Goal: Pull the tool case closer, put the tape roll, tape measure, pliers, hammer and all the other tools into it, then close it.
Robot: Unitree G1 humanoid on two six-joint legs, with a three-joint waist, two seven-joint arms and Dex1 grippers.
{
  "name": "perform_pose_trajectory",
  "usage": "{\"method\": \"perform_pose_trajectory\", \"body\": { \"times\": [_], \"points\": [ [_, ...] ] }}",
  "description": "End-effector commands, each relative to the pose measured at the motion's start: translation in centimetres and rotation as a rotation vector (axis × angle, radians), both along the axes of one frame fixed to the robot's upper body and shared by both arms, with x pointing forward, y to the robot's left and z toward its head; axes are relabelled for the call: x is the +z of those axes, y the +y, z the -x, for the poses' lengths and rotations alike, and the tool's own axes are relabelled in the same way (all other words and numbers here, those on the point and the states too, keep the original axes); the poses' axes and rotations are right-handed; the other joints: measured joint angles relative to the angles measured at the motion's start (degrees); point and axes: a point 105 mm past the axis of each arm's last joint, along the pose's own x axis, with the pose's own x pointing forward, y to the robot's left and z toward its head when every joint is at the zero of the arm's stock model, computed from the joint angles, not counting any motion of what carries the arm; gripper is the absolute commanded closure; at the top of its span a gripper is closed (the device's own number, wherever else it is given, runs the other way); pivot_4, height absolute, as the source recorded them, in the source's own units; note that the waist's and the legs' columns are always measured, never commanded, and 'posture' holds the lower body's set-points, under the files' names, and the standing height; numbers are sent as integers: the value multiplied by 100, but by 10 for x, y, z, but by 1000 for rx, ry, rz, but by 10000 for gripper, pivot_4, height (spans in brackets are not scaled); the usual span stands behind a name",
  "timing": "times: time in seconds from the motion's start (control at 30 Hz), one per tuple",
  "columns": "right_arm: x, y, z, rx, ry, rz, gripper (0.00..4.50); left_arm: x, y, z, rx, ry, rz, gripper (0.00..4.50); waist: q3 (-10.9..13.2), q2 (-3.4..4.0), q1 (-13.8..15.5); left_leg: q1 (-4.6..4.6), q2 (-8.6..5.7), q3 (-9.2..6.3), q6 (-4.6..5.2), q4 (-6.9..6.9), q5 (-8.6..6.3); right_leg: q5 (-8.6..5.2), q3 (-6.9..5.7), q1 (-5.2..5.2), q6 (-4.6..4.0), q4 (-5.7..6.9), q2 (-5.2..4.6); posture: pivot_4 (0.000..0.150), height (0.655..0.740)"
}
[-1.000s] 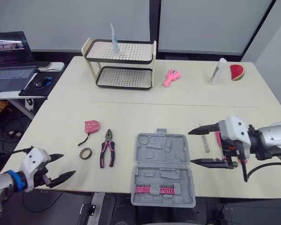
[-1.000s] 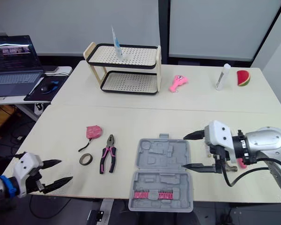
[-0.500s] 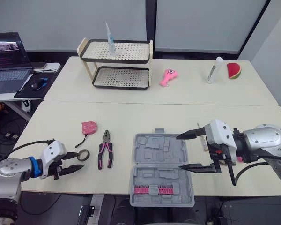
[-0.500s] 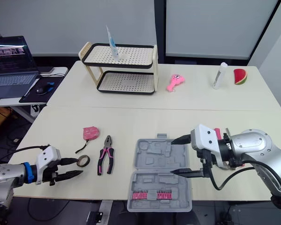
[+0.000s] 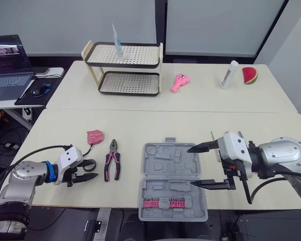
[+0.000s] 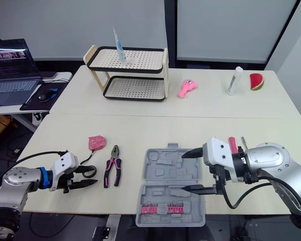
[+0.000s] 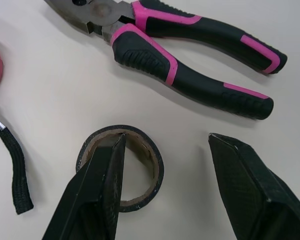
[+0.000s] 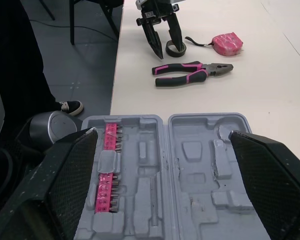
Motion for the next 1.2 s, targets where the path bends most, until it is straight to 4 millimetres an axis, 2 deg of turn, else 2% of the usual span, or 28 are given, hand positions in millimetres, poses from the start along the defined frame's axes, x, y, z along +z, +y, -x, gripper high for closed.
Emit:
{"method": "perform_pose_trajectory", "body": {
  "times": [0.03,0.1,0.2,0.43,0.53,0.67,0.8,0.87,1.0,1.2],
  "points": [
    [5,3,4,22,-37,-9,0,7,1,-2,-5,-12,-27,18072,0,0,1,0,0,0,0,1,0,0,0,0,0,1,0,1500,7290],
    [5,3,3,22,-38,-10,0,7,1,-2,0,-10,-31,18072,0,0,0,0,0,-1,0,1,0,0,0,-2,0,6,0,1500,7290],
    [5,4,3,22,-41,-12,0,7,2,-2,6,-10,-39,23352,0,0,-1,0,0,0,0,1,0,0,2,-4,0,8,0,1500,7290],
    [4,4,2,22,-47,-14,0,0,5,3,33,18,-69,44420,0,0,0,0,0,0,0,1,0,0,2,-4,0,8,0,1500,7290],
    [5,4,2,20,-48,-15,0,0,6,3,48,10,-70,44761,0,0,-1,1,1,1,0,1,0,0,3,-4,0,9,-1,1500,7290],
    [5,4,2,15,-52,-17,0,16,9,-1,71,-34,-48,44761,0,0,-2,1,1,1,0,1,0,0,4,-5,0,9,-5,1500,7290],
    [5,1,2,-7,-52,-21,0,60,14,-12,91,-124,-48,44761,4,-11,6,-4,4,-7,0,1,0,0,2,-7,0,11,-4,1500,7290],
    [5,0,2,-20,-50,-22,0,80,3,-14,54,-133,-28,44761,5,-13,12,-6,3,-10,-1,3,0,0,2,-7,0,13,-4,1500,7290],
    [4,-4,-3,-69,-58,-27,0,99,-37,-18,-41,-132,33,44761,5,-11,9,-4,-2,-1,-1,3,0,0,3,-3,0,11,-1,1500,7290],
    [0,-9,-10,-176,-57,-12,0,103,-112,-27,-154,-125,158,44761,6,-13,8,-7,0,-2,-1,10,0,0,4,-2,0,15,13,1500,7290]
  ]
}}
